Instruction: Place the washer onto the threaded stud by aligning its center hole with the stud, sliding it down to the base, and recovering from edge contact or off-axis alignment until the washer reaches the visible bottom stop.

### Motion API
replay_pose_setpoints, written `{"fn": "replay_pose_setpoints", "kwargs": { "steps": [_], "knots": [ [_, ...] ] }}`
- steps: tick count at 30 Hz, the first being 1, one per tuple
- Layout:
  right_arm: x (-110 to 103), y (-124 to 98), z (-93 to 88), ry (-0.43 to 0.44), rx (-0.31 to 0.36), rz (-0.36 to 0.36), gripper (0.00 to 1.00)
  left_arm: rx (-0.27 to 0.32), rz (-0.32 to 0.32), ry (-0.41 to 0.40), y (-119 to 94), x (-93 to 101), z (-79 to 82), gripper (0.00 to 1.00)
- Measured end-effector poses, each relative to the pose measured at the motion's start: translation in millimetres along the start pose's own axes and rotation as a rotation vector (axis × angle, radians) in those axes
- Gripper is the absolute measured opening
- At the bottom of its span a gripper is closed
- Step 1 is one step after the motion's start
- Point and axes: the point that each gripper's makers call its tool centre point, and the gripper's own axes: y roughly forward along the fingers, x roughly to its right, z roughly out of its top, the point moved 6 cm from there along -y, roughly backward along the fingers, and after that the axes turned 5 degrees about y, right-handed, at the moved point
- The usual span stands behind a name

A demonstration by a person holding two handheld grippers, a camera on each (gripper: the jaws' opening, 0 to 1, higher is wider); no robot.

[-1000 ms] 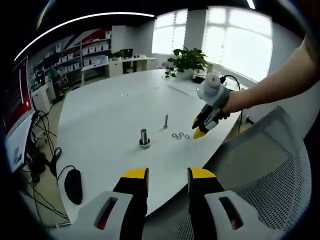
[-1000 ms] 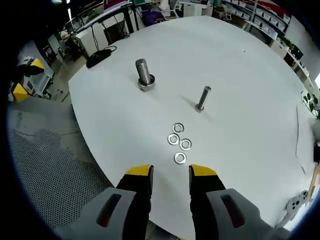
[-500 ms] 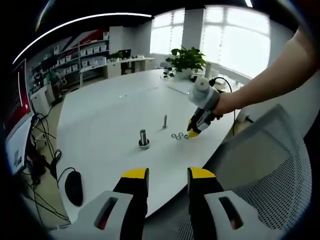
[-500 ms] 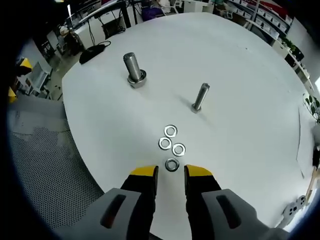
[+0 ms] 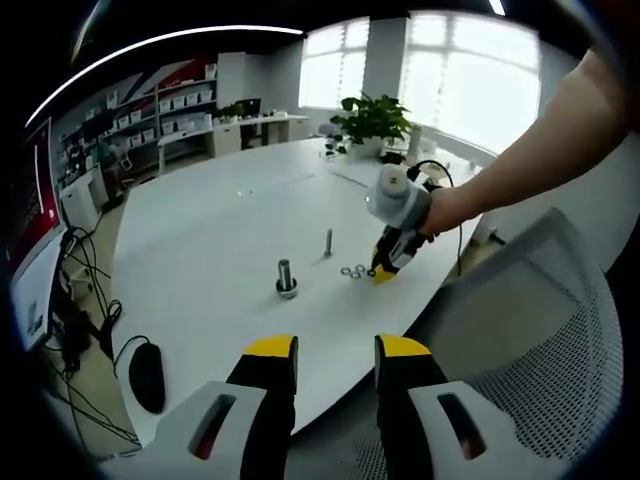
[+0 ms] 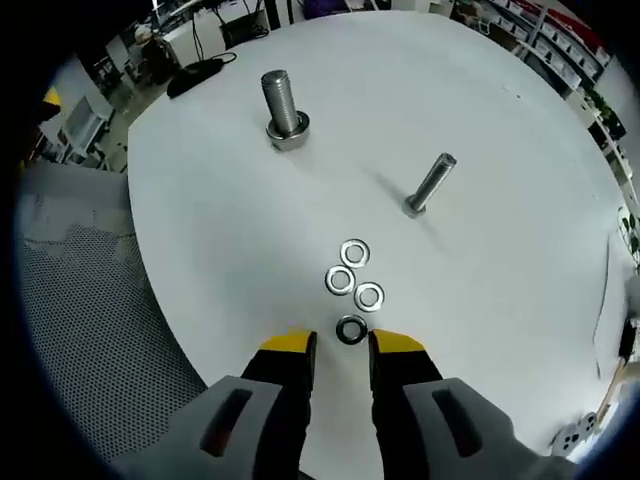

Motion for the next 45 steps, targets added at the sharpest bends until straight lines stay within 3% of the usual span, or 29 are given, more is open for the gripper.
{"fn": "replay_pose_setpoints", "kwargs": {
  "steps": [6, 9, 12, 15, 24, 33, 45],
  "knots": [
    [2.5, 1.7, 2.6, -0.039, -0.03, 0.012, 0.24, 0.006, -0.003, -0.004, -0.1, 0.3, 0.6, 0.29],
    [1.8, 1.9, 4.3, -0.017, -0.046, -0.002, 0.24, 0.007, -0.007, -0.003, 0.1, 0.9, 1.0, 0.29],
    [1.3, 2.0, 5.9, -0.046, -0.074, 0.002, 0.24, 0.001, -0.011, -0.006, 0.1, 1.8, -0.4, 0.29],
    [4.5, 3.0, 8.4, -0.137, -0.143, 0.014, 0.21, -0.002, -0.011, 0.0, 0.5, 2.1, -0.3, 0.29],
    [3.9, 4.5, 12.0, -0.169, -0.206, -0.012, 0.17, -0.012, -0.007, 0.005, 0.5, 2.9, -1.6, 0.29],
    [1.8, 4.1, 10.2, -0.151, -0.197, -0.063, 0.15, -0.008, -0.002, 0.003, 0.4, 1.8, -1.6, 0.29],
    [-2.7, 2.1, 7.1, -0.136, -0.119, -0.12, 0.15, -0.012, -0.006, 0.012, 0.8, 2.4, -1.8, 0.29]
  ]
}}
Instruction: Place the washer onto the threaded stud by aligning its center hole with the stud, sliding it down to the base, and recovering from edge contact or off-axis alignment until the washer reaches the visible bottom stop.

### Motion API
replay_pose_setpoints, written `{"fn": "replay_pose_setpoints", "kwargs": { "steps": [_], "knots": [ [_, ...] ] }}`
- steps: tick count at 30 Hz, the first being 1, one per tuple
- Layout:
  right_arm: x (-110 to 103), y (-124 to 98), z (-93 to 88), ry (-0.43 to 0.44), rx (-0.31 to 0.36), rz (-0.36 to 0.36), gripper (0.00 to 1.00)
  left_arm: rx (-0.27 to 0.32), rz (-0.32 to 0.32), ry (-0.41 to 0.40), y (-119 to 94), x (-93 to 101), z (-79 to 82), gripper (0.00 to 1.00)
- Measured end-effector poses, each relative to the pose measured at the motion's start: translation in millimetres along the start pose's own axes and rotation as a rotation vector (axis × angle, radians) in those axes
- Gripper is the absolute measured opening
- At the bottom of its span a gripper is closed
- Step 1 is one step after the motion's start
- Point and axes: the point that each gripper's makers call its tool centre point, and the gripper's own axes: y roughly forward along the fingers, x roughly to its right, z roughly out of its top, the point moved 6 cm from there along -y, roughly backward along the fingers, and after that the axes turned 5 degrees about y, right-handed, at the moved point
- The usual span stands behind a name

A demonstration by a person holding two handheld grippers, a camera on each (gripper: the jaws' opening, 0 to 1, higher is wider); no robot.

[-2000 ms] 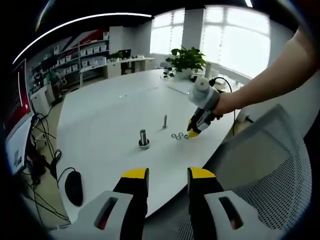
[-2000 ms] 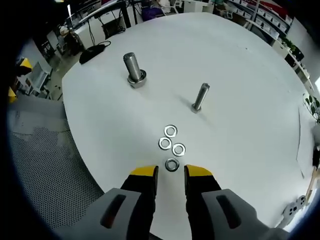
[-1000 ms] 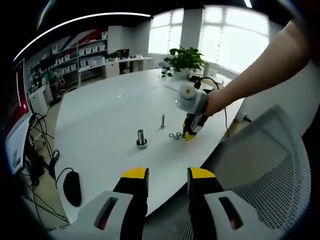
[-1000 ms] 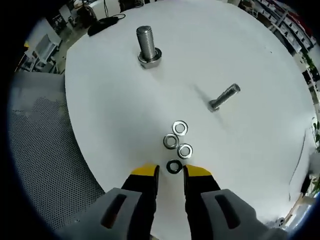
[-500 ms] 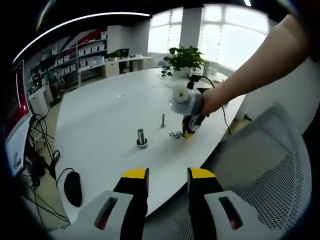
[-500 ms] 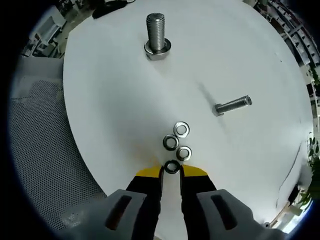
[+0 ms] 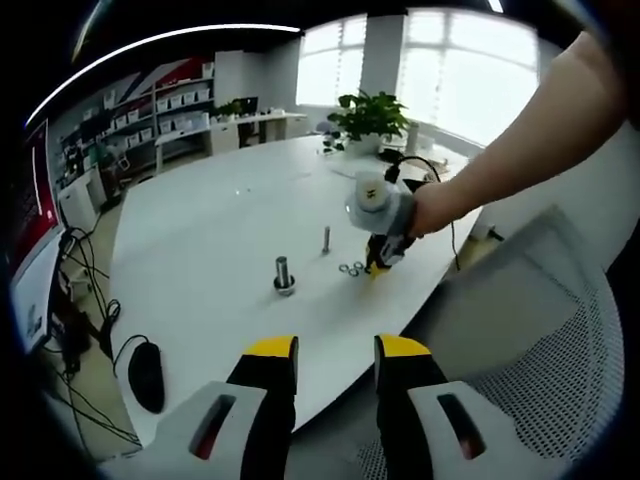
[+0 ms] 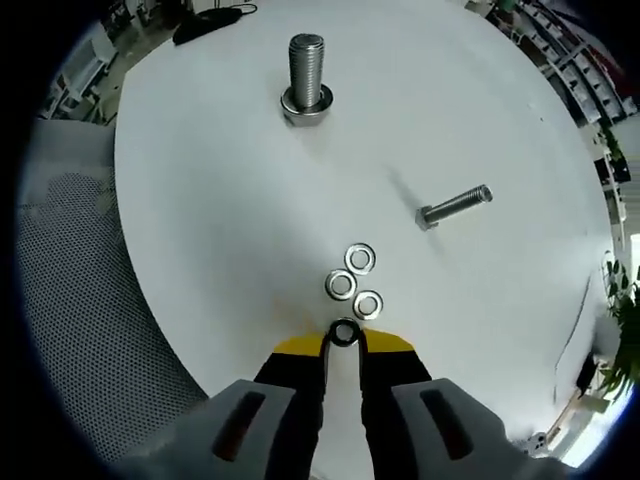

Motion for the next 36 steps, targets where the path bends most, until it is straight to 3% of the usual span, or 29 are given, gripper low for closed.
{"fn": "replay_pose_setpoints", "kwargs": {
  "steps": [3, 8, 11, 15, 16, 17, 18, 25, 36],
  "knots": [
    [1.5, 0.1, -3.0, 0.134, 0.047, 0.001, 0.15, 0.006, 0.004, -0.005, -0.8, -1.2, 0.3, 0.29],
    [1.6, -0.3, -3.5, 0.092, 0.057, 0.003, 0.14, 0.002, 0.018, 0.003, -0.9, -2.3, 0.3, 0.29],
    [4.1, 0.7, -4.7, 0.167, 0.075, 0.014, 0.14, 0.008, 0.022, 0.003, -1.5, -3.0, 0.7, 0.29],
    [2.6, -1.4, -5.6, 0.182, 0.084, 0.009, 0.14, 0.006, 0.026, 0.005, -1.8, -3.1, 0.5, 0.29],
    [2.6, -1.2, -5.8, 0.181, 0.084, 0.009, 0.05, 0.006, 0.025, 0.007, -1.6, -3.2, 0.8, 0.29],
    [-0.6, 0.1, -10.3, 0.167, 0.047, 0.02, 0.03, 0.006, 0.025, 0.008, -1.4, -3.4, 0.8, 0.29],
    [1.2, 2.9, -8.0, 0.142, 0.086, 0.015, 0.03, 0.005, 0.024, 0.008, -1.3, -3.5, 0.7, 0.29],
    [1.4, 0.5, -10.8, 0.201, 0.086, 0.018, 0.03, 0.01, 0.027, 0.016, -1.9, -3.6, 1.6, 0.29],
    [3.3, 0.1, -11.1, 0.181, 0.087, 0.061, 0.04, 0.007, 0.018, 0.011, -1.3, -2.9, 1.0, 0.28]
  ]
}}
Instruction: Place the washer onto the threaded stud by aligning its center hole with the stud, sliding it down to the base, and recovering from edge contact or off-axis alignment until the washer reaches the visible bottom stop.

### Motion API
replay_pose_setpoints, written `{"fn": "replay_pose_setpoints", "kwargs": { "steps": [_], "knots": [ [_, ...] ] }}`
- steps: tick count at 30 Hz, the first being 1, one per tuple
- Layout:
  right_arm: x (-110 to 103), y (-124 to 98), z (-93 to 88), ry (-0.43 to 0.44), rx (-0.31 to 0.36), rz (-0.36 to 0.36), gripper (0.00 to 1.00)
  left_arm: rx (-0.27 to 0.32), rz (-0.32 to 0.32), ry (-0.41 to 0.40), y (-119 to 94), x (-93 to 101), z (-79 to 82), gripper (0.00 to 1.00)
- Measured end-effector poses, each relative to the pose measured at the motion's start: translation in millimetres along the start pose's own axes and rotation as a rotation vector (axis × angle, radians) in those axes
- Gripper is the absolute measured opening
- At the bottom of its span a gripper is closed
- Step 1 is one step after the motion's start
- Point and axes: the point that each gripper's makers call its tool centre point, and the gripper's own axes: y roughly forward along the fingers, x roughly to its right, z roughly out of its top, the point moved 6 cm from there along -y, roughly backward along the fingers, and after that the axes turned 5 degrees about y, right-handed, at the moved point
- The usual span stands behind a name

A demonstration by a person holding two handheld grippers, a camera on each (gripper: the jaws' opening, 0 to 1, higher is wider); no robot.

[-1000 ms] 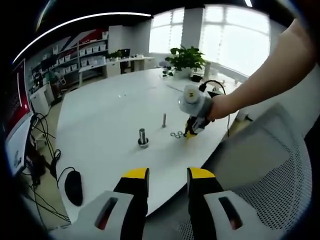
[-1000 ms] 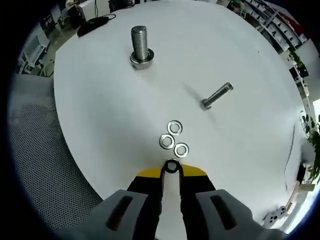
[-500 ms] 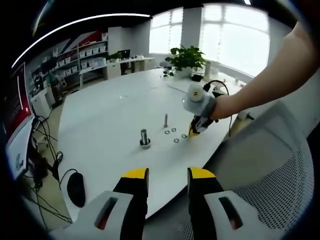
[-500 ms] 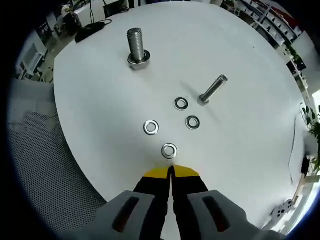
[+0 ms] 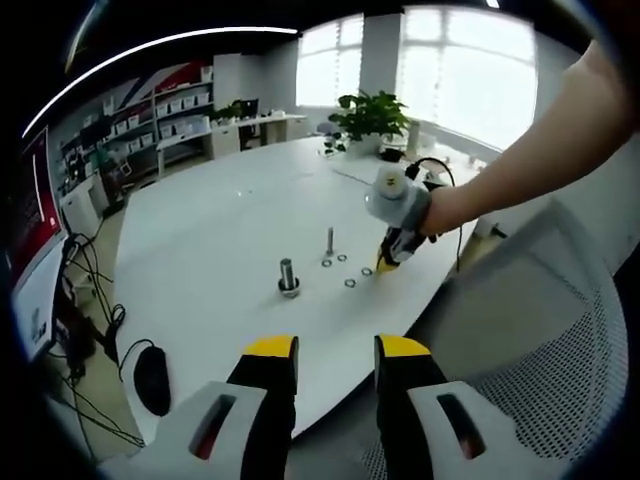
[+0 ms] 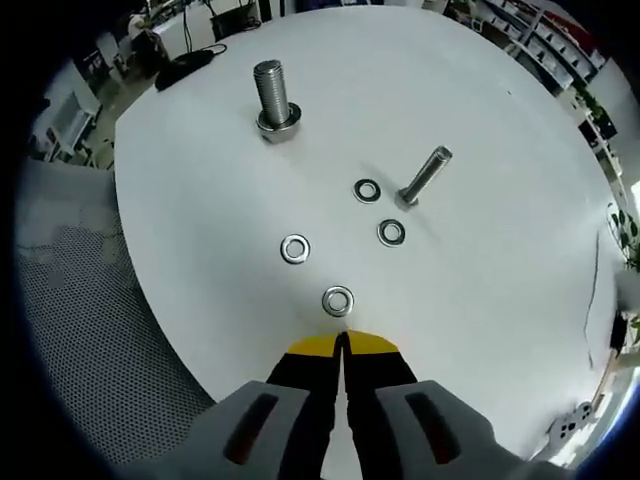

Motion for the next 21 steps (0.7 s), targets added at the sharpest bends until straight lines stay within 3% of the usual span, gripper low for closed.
{"fn": "replay_pose_setpoints", "kwargs": {
  "steps": [10, 12, 15, 21],
  "knots": [
    [-1.0, 1.8, 3.1, -0.041, -0.044, 0.011, 0.06, -0.002, -0.005, -0.006, -0.1, 0.3, -1.0, 0.29],
    [-3.0, 0.5, 4.3, -0.012, -0.065, 0.03, 0.09, 0.0, -0.006, -0.002, -0.2, 0.5, -0.6, 0.29],
    [-3.1, 1.4, 5.1, 0.011, -0.054, 0.046, 0.13, -0.001, -0.009, -0.005, -0.1, 0.9, -0.5, 0.29],
    [-6.1, 1.3, 8.2, -0.023, -0.022, 0.038, 0.17, 0.002, -0.01, -0.007, -0.2, 1.0, -0.6, 0.29]
  ]
}}
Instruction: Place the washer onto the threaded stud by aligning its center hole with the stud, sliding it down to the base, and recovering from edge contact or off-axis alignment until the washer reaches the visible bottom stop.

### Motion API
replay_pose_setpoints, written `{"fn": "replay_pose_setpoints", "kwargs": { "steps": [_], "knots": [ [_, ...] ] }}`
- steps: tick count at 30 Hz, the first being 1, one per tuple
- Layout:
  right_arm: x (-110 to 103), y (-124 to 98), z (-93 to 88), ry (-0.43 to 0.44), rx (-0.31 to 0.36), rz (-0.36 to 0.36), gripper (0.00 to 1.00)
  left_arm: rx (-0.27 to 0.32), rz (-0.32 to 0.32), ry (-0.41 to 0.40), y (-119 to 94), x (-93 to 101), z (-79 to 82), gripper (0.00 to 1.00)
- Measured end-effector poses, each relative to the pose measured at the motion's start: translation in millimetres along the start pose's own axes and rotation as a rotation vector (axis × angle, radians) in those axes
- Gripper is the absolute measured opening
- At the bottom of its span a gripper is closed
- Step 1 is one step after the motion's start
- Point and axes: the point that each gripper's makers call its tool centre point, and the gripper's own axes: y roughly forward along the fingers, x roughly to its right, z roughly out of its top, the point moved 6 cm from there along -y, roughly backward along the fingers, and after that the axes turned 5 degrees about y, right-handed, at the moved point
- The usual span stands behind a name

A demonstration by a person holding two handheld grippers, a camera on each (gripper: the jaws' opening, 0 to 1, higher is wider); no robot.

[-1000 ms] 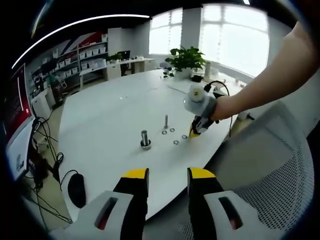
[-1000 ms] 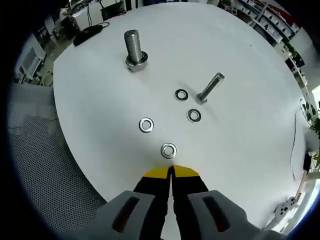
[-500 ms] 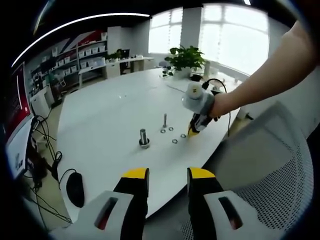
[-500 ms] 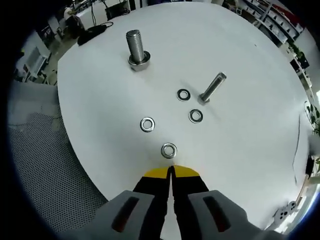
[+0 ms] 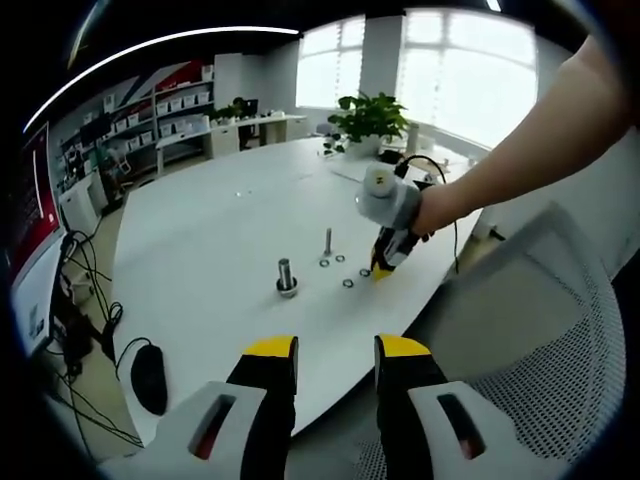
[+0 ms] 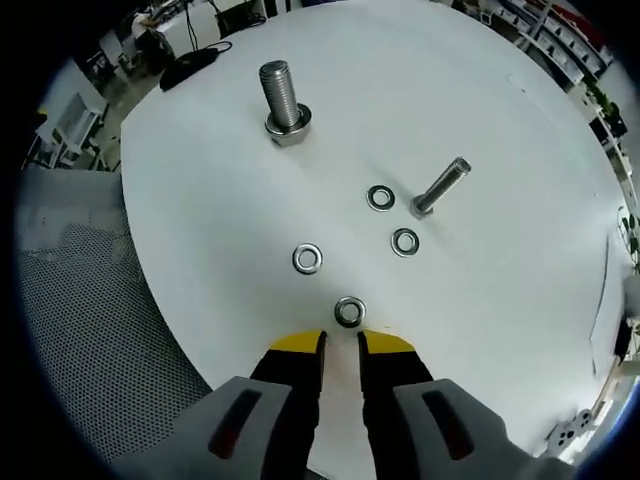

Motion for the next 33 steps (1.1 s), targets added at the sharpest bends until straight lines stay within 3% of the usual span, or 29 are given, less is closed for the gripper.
{"fn": "replay_pose_setpoints", "kwargs": {
  "steps": [4, 13, 33],
  "knots": [
    [2.6, 1.2, 4.0, 0.028, 0.019, 0.003, 0.18, 0.0, -0.002, -0.002, 0.2, 0.0, 0.1, 0.29],
    [1.5, 3.5, 13.2, -0.02, -0.008, 0.008, 0.23, -0.001, -0.002, -0.007, 0.3, -0.8, -0.1, 0.29],
    [4.1, 7.7, 24.8, -0.18, -0.142, 0.013, 0.15, -0.007, 0.005, -0.017, 0.9, -2.6, -0.9, 0.29]
  ]
}}
